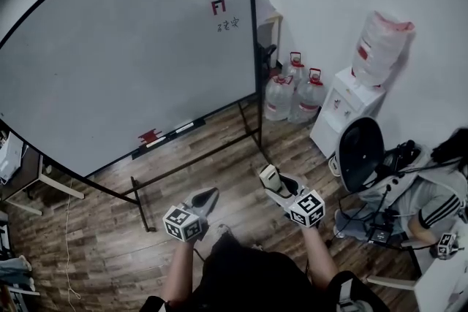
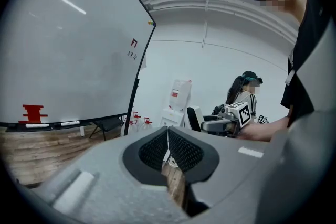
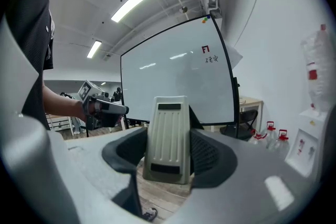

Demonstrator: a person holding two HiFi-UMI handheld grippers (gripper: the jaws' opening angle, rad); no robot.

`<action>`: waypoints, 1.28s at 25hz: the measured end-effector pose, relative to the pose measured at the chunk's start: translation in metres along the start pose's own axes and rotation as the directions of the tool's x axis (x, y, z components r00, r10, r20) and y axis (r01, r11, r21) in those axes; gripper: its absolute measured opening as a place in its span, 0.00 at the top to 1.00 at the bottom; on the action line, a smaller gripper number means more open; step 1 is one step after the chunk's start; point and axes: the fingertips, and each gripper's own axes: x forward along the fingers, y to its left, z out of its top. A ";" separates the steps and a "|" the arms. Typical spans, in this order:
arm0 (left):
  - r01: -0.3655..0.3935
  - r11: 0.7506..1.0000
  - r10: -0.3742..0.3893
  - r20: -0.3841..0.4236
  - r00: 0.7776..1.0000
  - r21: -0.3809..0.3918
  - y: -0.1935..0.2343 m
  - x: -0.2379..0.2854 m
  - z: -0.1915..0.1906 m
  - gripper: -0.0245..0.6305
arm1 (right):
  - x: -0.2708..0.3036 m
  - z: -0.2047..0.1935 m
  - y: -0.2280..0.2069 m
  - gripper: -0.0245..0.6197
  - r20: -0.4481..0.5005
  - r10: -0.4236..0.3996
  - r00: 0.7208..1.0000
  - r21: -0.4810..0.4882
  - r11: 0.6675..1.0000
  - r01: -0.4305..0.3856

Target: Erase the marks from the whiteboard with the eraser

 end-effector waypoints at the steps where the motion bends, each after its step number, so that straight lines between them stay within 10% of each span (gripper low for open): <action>1: -0.004 1.000 0.004 -0.001 1.000 -0.003 0.002 0.000 0.000 0.94 | 0.002 0.000 -0.001 0.56 0.001 0.002 1.000 0.005 1.000 -0.002; 32: 0.070 0.997 -0.071 -0.042 0.997 -0.028 0.140 0.096 0.040 0.94 | 0.117 0.025 -0.100 0.56 -0.016 -0.076 0.997 0.056 0.995 0.077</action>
